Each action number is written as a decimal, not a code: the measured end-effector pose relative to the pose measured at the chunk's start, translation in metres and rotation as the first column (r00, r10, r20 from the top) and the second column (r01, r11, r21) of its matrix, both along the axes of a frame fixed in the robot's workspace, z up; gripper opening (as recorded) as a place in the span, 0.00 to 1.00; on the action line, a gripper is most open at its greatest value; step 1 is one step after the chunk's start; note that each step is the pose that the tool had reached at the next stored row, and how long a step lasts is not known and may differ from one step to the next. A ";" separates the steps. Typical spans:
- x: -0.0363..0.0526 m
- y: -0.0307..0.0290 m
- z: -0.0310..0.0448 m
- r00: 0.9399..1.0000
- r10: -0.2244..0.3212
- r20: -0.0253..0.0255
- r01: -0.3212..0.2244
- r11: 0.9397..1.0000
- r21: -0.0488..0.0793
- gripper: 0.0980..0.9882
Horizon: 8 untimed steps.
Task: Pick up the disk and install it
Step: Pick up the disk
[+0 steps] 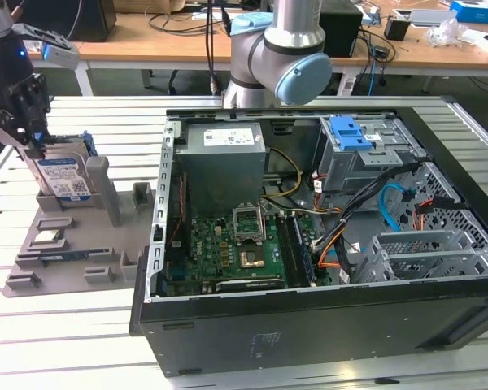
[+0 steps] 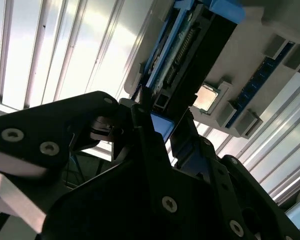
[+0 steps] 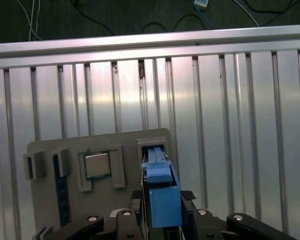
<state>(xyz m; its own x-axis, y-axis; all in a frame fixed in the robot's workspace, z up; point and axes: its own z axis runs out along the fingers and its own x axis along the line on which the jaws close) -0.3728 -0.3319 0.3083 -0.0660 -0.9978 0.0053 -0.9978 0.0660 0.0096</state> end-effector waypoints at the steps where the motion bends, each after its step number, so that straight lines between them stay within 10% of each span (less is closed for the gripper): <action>1: 0.0000 0.0000 -0.0007 1.000 0.000 0.000 0.000 1.000 0.000 0.36; 8: 0.0001 0.0000 -0.0069 1.000 0.000 0.000 0.000 1.000 0.000 0.36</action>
<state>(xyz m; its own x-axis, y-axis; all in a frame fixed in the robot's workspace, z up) -0.3727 -0.3319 0.3014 -0.0660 -0.9978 0.0053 -0.9978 0.0661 0.0097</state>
